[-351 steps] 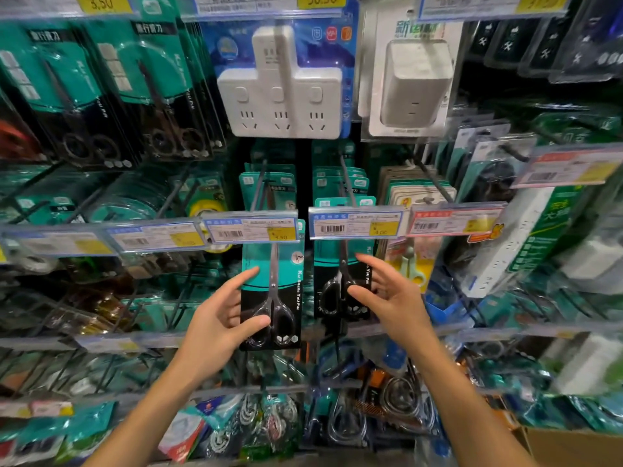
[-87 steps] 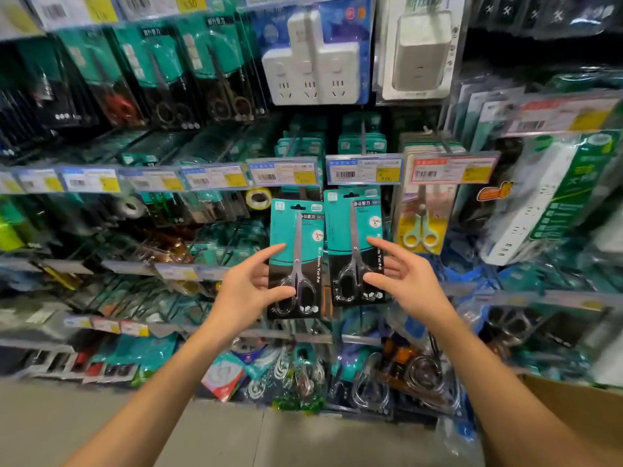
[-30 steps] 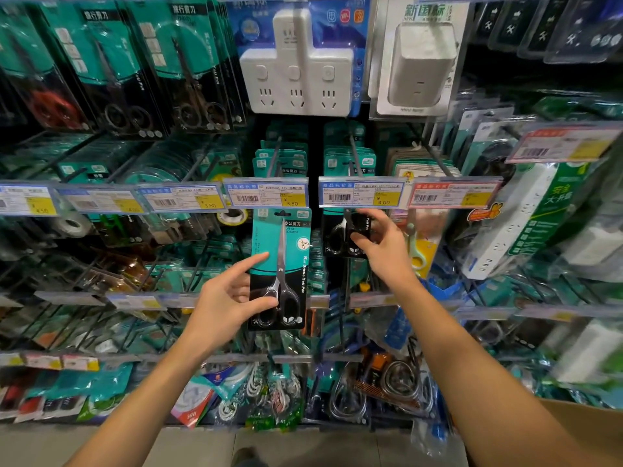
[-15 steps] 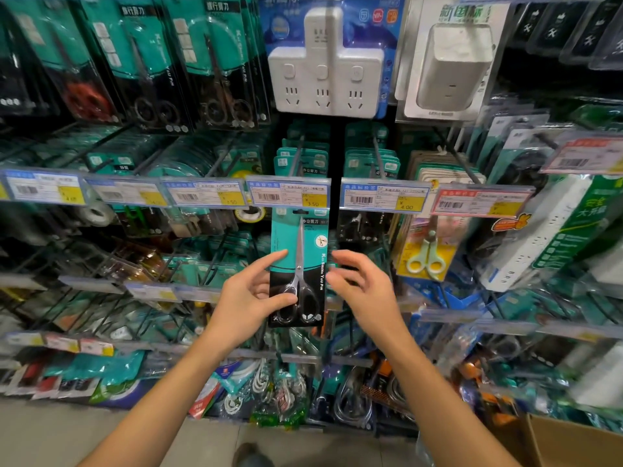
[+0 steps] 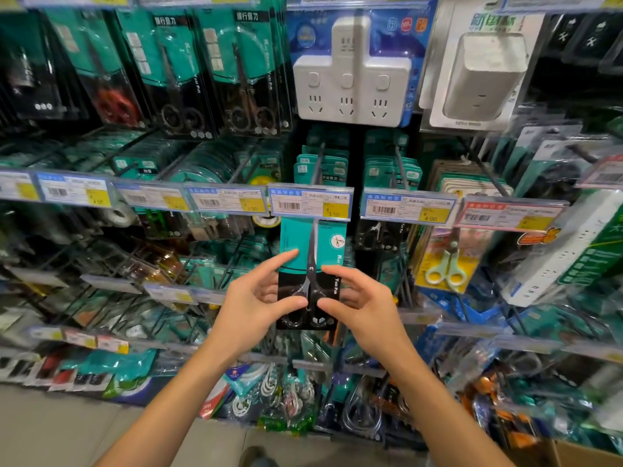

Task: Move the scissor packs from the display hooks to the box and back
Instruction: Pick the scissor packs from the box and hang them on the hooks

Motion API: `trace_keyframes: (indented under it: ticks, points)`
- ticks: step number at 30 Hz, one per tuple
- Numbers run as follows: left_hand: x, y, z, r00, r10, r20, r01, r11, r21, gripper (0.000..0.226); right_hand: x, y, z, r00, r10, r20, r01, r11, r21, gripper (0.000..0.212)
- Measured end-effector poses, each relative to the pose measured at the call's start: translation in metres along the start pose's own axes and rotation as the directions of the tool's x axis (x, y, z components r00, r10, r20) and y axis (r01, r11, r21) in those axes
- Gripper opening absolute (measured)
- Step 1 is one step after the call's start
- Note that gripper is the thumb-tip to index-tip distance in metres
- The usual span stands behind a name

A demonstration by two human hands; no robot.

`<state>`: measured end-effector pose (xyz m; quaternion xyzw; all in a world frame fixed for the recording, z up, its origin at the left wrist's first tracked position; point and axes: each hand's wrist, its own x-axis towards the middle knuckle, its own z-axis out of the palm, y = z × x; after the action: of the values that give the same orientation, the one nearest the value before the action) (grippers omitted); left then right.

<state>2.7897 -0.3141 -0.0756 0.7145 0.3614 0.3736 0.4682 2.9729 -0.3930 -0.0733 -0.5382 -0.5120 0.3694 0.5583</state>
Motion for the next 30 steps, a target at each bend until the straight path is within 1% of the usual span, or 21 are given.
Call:
trace_keyframes:
  ticks: [5, 10, 13, 17, 22, 25, 27, 30]
  points:
    - [0.009, 0.008, -0.003, 1.0, 0.001, -0.002, -0.001, 1.0, -0.007, 0.068, 0.009, -0.007, -0.001, 0.999, -0.03, 0.023, 0.031, 0.999, -0.042, 0.052]
    - [0.01, 0.003, -0.004, 1.0, -0.02, 0.009, 0.02, 1.0, -0.008, 0.069, 0.011, 0.004, 0.0, 1.0, -0.001, 0.017, 0.002, 0.999, -0.033, 0.054]
    - [0.006, -0.002, -0.002, 0.999, -0.037, 0.021, 0.037, 0.999, 0.006, 0.069, 0.008, 0.012, 0.003, 1.0, 0.013, 0.0, -0.013, 0.998, -0.063, 0.055]
    - [0.001, -0.003, 0.0, 1.0, -0.012, 0.009, 0.012, 0.998, 0.06, 0.068, 0.005, 0.011, 0.003, 1.0, -0.012, -0.011, 0.011, 0.998, -0.061, 0.054]
    - [0.004, 0.007, -0.003, 0.999, 0.043, -0.015, -0.041, 0.996, 0.074, 0.07, 0.009, 0.008, 0.002, 0.999, -0.038, -0.039, 0.037, 0.999, -0.029, 0.054]
    - [0.016, 0.011, -0.002, 0.998, 0.062, 0.005, -0.062, 0.997, 0.045, 0.068, 0.016, 0.007, 0.001, 0.998, -0.046, -0.04, 0.046, 0.999, -0.007, 0.053]
    - [0.021, 0.007, -0.002, 0.998, 0.047, 0.03, -0.047, 0.999, 0.004, 0.067, 0.019, 0.005, 0.0, 0.999, -0.034, -0.036, 0.035, 0.999, 0.017, 0.051]
    - [0.022, -0.005, -0.002, 0.999, 0.013, 0.046, -0.013, 1.0, -0.002, 0.066, 0.019, 0.009, -0.002, 1.0, -0.005, -0.028, 0.005, 1.0, 0.01, 0.05]
